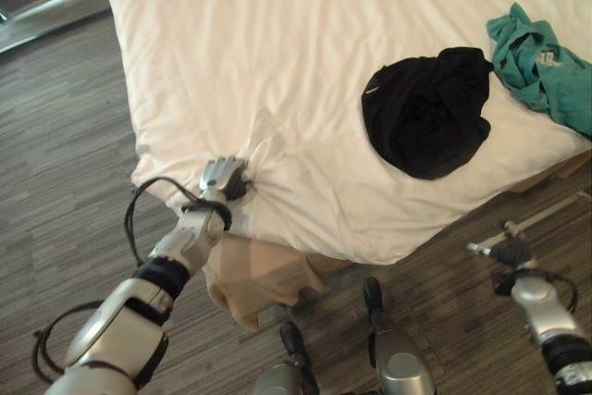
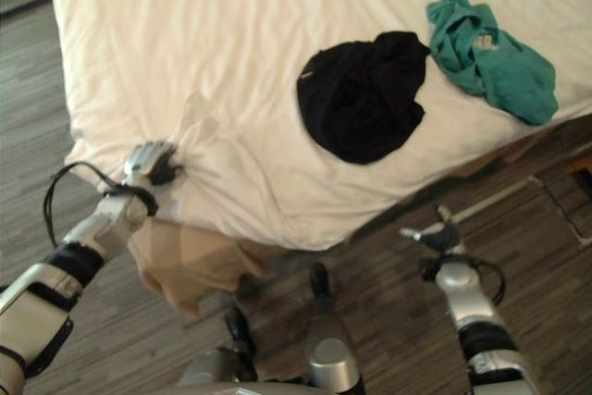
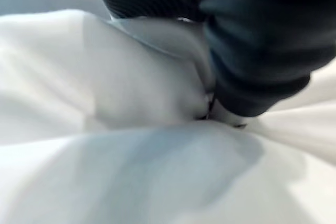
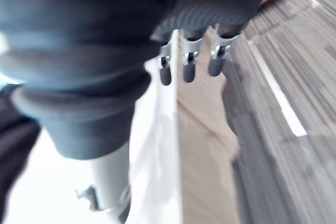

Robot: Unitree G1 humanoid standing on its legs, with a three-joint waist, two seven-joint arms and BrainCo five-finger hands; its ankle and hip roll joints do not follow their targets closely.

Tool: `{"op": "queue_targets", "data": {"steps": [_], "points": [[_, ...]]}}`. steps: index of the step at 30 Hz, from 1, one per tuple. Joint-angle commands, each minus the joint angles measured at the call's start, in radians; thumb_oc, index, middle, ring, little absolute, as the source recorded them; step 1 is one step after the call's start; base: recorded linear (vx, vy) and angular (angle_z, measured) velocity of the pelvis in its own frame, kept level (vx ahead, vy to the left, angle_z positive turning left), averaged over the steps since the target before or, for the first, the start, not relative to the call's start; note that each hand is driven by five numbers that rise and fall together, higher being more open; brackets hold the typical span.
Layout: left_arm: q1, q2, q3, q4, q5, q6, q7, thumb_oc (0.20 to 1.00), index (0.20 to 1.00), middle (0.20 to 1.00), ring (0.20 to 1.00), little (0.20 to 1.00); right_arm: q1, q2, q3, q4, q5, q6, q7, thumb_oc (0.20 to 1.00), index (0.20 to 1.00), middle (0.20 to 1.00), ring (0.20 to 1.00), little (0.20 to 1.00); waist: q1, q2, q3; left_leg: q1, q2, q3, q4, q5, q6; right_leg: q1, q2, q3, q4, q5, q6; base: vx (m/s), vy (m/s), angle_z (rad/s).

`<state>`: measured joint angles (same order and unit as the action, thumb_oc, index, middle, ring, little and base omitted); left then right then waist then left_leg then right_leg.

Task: Tidy up the quilt and then pick up the clothes from the bed and put them into the laundry hamper.

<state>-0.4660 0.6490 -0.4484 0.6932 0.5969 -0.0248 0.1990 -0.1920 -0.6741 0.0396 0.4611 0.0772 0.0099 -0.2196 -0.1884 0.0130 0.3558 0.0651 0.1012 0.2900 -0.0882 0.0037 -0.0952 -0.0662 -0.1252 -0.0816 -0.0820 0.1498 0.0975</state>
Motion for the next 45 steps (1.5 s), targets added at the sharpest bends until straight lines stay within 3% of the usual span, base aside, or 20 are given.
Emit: {"op": "queue_targets", "data": {"steps": [1, 2, 3, 5, 6, 12, 13, 14, 18, 19, 20, 21, 24, 29, 30, 33, 36, 40, 44, 45], "points": [[0.147, 0.023, 0.026, 0.187, 0.026, 0.04, -0.056, 0.2, 0.2, 0.2, 0.2, 0.2, -0.009, -0.061, -0.014, -0.025, -0.055, -0.083, -0.037, 1.0, 1.0, 1.0, 1.0, 1.0, 0.047, -0.039, -0.104, -0.047, 0.034, -0.068, 0.124, -0.086, -0.016, -0.098, -0.095, -0.019, 0.14, -0.104, 0.119, 0.03, 0.005, 0.03], [0.253, 0.001, 0.088, 0.25, -0.004, 0.036, -0.058, 0.57, 0.57, 0.57, 0.57, 0.57, -0.061, -0.102, 0.017, -0.135, -0.084, -0.1, -0.019, 1.0, 1.0, 1.0, 1.0, 1.0, 0.075, -0.042, -0.11, -0.032, 0.036, -0.072, 0.11, -0.08, -0.016, -0.079, -0.096, -0.025, 0.132, -0.105, 0.118, 0.04, 0.004, 0.13], [0.296, -0.011, 0.112, 0.277, -0.019, 0.037, -0.058, 1.0, 1.0, 1.0, 1.0, 1.0, -0.09, -0.121, 0.034, -0.177, -0.096, -0.111, -0.009, 1.0, 1.0, 1.0, 1.0, 1.0, 0.091, -0.042, -0.111, -0.026, 0.038, -0.077, 0.107, -0.084, -0.017, -0.07, -0.095, -0.03, 0.132, -0.112, 0.12, 0.06, 0.005, 0.18], [0.331, -0.017, 0.13, 0.296, -0.027, 0.036, -0.059, 1.0, 1.0, 1.0, 1.0, 1.0, -0.123, -0.132, 0.058, -0.205, -0.098, -0.114, 0.003, 1.0, 1.0, 1.0, 1.0, 1.0, 0.1, -0.044, -0.112, -0.029, 0.038, -0.082, 0.105, -0.076, -0.017, -0.067, -0.097, -0.034, 0.129, -0.108, 0.118, 0.01, -0.01, 0.23], [0.399, -0.032, 0.149, 0.358, -0.036, 0.037, -0.062, 1.0, 1.0, 1.0, 1.0, 1.0, -0.225, -0.151, 0.142, -0.248, -0.104, -0.127, 0.038, 0.2, 0.2, 0.2, 0.2, 0.2, 0.137, -0.045, -0.107, -0.028, 0.039, -0.096, 0.102, -0.075, -0.019, -0.057, -0.097, -0.043, 0.128, -0.114, 0.117, -0.02, -0.023, 0.28], [0.525, -0.079, 0.184, 0.507, -0.034, 0.054, -0.068, 1.0, 1.0, 1.0, 1.0, 1.0, -0.53, -0.116, 0.402, -0.24, -0.09, -0.123, 0.084, 0.2, 0.2, 0.2, 0.2, 0.2, 0.21, -0.045, -0.067, -0.074, 0.044, -0.14, 0.111, -0.05, -0.025, -0.076, -0.103, -0.071, 0.138, -0.117, 0.109, -0.04, -0.024, 0.24], [0.55, -0.083, 0.184, 0.559, -0.037, 0.068, -0.069, 1.0, 1.0, 1.0, 1.0, 1.0, -0.643, -0.063, 0.483, -0.194, -0.07, -0.11, 0.092, 0.2, 0.2, 0.2, 0.2, 0.2, 0.242, -0.038, -0.04, -0.102, 0.047, -0.158, 0.117, -0.04, -0.028, -0.09, -0.105, -0.082, 0.144, -0.119, 0.105, -0.08, -0.023, 0.04], [0.549, -0.086, 0.188, 0.561, -0.037, 0.068, -0.068, 1.0, 1.0, 1.0, 1.0, 1.0, -0.655, -0.06, 0.491, -0.186, -0.069, -0.113, 0.09, 0.2, 0.2, 0.2, 0.2, 0.2, 0.237, -0.037, -0.039, -0.104, 0.047, -0.159, 0.119, -0.041, -0.028, -0.092, -0.105, -0.083, 0.145, -0.119, 0.104, -0.11, -0.018, 0.05], [0.534, -0.095, 0.181, 0.62, -0.052, 0.095, -0.058, 1.0, 1.0, 1.0, 1.0, 1.0, -0.802, 0.113, 0.61, 0.003, -0.026, -0.082, 0.098, 0.2, 0.2, 0.2, 0.2, 0.2, 0.289, -0.002, 0.03, -0.213, 0.051, -0.203, 0.157, -0.019, -0.036, -0.159, -0.122, -0.108, 0.187, -0.127, 0.097, -0.11, -0.014, 0.33], [0.534, -0.095, 0.182, 0.62, -0.052, 0.095, -0.058, 1.0, 1.0, 1.0, 1.0, 1.0, -0.803, 0.113, 0.611, 0.004, -0.026, -0.082, 0.098, 0.2, 0.2, 0.2, 0.2, 0.2, 0.289, -0.002, 0.029, -0.214, 0.051, -0.203, 0.158, -0.019, -0.036, -0.16, -0.122, -0.108, 0.188, -0.127, 0.097, -0.09, 0.014, 0.44], [0.513, -0.104, 0.177, 0.609, -0.085, 0.102, -0.035, 1.0, 1.0, 1.0, 1.0, 1.0, -0.785, 0.201, 0.624, 0.057, -0.02, -0.072, 0.103, 0.2, 0.2, 0.2, 0.2, 0.2, 0.302, 0.017, 0.055, -0.256, 0.052, -0.214, 0.176, -0.013, -0.038, -0.19, -0.133, -0.115, 0.212, -0.131, 0.095, -0.06, 0.02, 0.4], [0.513, -0.104, 0.178, 0.609, -0.085, 0.102, -0.035, 1.0, 1.0, 1.0, 1.0, 1.0, -0.786, 0.201, 0.624, 0.057, -0.02, -0.072, 0.103, 0.2, 0.2, 0.2, 0.2, 0.2, 0.302, 0.017, 0.053, -0.258, 0.052, -0.215, 0.177, -0.014, -0.037, -0.192, -0.133, -0.115, 0.212, -0.132, 0.095, -0.13, 0.024, 0.27], [0.452, -0.14, 0.134, 0.544, -0.151, 0.102, 0.002, 1.0, 1.0, 1.0, 1.0, 1.0, -0.684, 0.341, 0.689, 0.128, -0.066, -0.05, 0.133, 0.2, 0.2, 0.2, 0.2, 0.2, 0.31, 0.047, 0.106, -0.334, 0.045, -0.235, 0.219, -0.009, -0.038, -0.25, -0.151, -0.124, 0.262, -0.142, 0.093, -0.1, 0.006, 0.27], [0.413, -0.186, 0.091, 0.494, -0.185, 0.09, 0.024, 1.0, 1.0, 1.0, 1.0, 1.0, -0.542, 0.43, 0.76, 0.188, -0.08, -0.038, 0.208, 0.2, 0.2, 0.2, 0.2, 0.2, 0.298, 0.049, 0.131, -0.367, 0.036, -0.239, 0.242, -0.015, -0.036, -0.28, -0.156, -0.123, 0.287, -0.151, 0.093, -0.04, 0.019, 0.08], [0.375, -0.202, 0.064, 0.471, -0.198, 0.078, 0.025, 1.0, 1.0, 1.0, 1.0, 1.0, -0.457, 0.461, 0.817, 0.196, -0.041, -0.024, 0.309, 0.2, 0.2, 0.2, 0.2, 0.2, 0.294, 0.04, 0.132, -0.355, 0.035, -0.241, 0.244, -0.026, -0.037, -0.267, -0.156, -0.123, 0.284, -0.158, 0.095, 0.01, 0.002, -0.07], [0.336, -0.198, 0.028, 0.449, -0.203, 0.058, 0.013, 1.0, 1.0, 1.0, 1.0, 1.0, -0.408, 0.461, 0.91, 0.138, 0.059, 0.007, 0.468, 0.2, 0.2, 0.2, 0.2, 0.2, 0.298, 0.026, 0.114, -0.334, 0.036, -0.242, 0.232, -0.03, -0.04, -0.237, -0.16, -0.133, 0.257, -0.154, 0.099, 0.01, -0.003, -0.04], [0.291, -0.213, 0.011, 0.434, -0.222, 0.046, 0.003, 1.0, 1.0, 1.0, 1.0, 1.0, -0.37, 0.444, 0.919, 0.029, 0.227, 0.004, 0.526, 0.2, 0.2, 0.2, 0.2, 0.2, 0.292, 0.002, 0.071, -0.292, 0.033, -0.237, 0.209, -0.037, -0.04, -0.186, -0.16, -0.143, 0.216, -0.139, 0.105, 0.04, 0.008, 0.03], [0.261, -0.236, 0.008, 0.424, -0.227, 0.049, -0.001, 1.0, 1.0, 1.0, 1.0, 1.0, -0.353, 0.407, 0.858, -0.1, 0.344, -0.035, 0.51, 0.2, 0.2, 0.2, 0.2, 0.2, 0.269, -0.026, 0.023, -0.241, 0.024, -0.222, 0.184, -0.041, -0.035, -0.14, -0.157, -0.142, 0.185, -0.124, 0.111, 0.09, 0.038, 0.06], [0.273, -0.262, 0.04, 0.399, -0.256, 0.05, -0.001, 1.0, 1.0, 1.0, 1.0, 1.0, -0.326, 0.34, 0.688, -0.254, 0.457, -0.092, 0.435, 0.2, 0.2, 0.2, 0.2, 0.2, 0.224, -0.053, -0.013, -0.183, 0.018, -0.192, 0.168, -0.059, -0.023, -0.116, -0.147, -0.109, 0.17, -0.115, 0.116, 0.07, 0.056, -0.12], [0.273, -0.279, 0.054, 0.404, -0.274, 0.047, 0.003, 1.0, 1.0, 1.0, 1.0, 1.0, -0.319, 0.311, 0.577, -0.318, 0.516, -0.138, 0.388, 0.2, 0.2, 0.2, 0.2, 0.2, 0.199, -0.059, -0.014, -0.179, 0.014, -0.176, 0.175, -0.068, -0.017, -0.13, -0.145, -0.084, 0.171, -0.109, 0.119, 0.0, 0.053, -0.41]]}}
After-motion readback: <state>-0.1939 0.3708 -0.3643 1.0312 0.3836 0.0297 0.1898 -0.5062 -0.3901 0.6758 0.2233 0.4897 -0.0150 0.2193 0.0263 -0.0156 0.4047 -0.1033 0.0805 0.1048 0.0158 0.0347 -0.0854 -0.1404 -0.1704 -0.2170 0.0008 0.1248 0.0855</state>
